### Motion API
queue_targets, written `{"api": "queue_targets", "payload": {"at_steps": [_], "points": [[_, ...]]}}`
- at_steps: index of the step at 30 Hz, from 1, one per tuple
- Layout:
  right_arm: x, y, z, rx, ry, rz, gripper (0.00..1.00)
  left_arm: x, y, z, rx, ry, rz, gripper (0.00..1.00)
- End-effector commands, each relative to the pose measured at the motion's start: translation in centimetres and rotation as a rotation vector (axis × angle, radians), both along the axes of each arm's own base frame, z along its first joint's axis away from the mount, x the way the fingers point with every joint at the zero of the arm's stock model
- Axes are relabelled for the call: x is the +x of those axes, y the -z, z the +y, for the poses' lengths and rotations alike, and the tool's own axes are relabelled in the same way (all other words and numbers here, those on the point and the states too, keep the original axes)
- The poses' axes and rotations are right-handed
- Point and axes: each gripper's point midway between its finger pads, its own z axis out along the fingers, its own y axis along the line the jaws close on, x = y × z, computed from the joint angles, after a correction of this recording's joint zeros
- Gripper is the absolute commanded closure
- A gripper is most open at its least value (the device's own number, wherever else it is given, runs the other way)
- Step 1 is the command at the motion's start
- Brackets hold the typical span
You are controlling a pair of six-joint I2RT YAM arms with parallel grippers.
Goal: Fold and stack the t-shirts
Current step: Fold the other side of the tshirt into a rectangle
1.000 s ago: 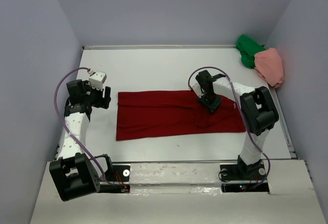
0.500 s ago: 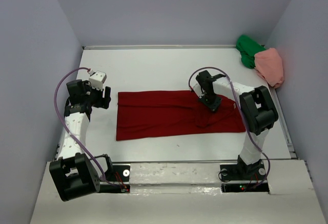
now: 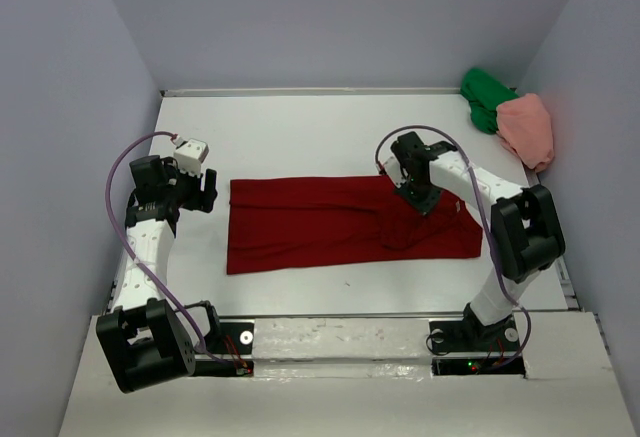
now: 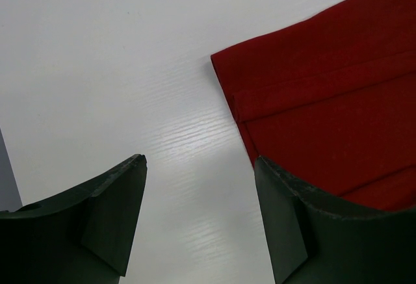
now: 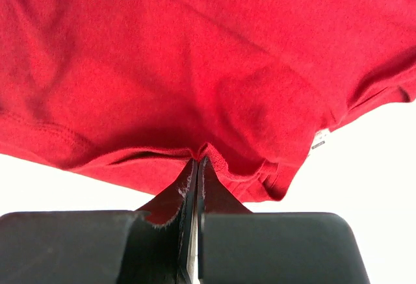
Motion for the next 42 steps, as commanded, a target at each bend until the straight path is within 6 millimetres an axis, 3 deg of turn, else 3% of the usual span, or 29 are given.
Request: {"api": "queue_targets", "payload": {"at_steps": [1,19,26,32,33,34,35,37,42], "points": [[-1.8,-0.6,-0.6,0.008,0.030,0.029,1.00,0.5,-2.4,-0.3,0.003,0.028,-0.069,0.23],[-5.5,0.1,-2.2,-0.018,0.057,0.084,1.00,0.4,-2.5,-0.7,-0.009,0.053,-0.072,0.23],[-7.0,1.7,-2.6,-0.023,0.062,0.120,1.00,0.3,-2.5,-1.0,-0.015,0.063,-0.070,0.23],[-8.3,4.4,-3.0,-0.032,0.065,0.159,1.00,0.3,-2.6,-1.0,-0.015,0.068,-0.074,0.22],[-8.2,5.0,-3.0,-0.039,0.066,0.159,0.94,0.3,-2.5,-1.0,-0.016,0.068,-0.071,0.22],[-8.4,5.2,-3.2,-0.046,0.066,0.167,0.71,0.2,-2.5,-1.1,-0.017,0.068,-0.069,0.22],[-8.5,5.5,-3.3,-0.056,0.068,0.171,0.59,0.2,-2.6,-1.0,-0.016,0.066,-0.071,0.22],[-8.0,5.2,-3.5,-0.072,0.072,0.151,0.43,0.2,-2.6,-1.1,-0.016,0.068,-0.072,0.22],[-6.1,1.6,-3.6,-0.080,0.063,0.068,0.22,0.2,-2.7,-1.1,-0.016,0.068,-0.072,0.22]]}}
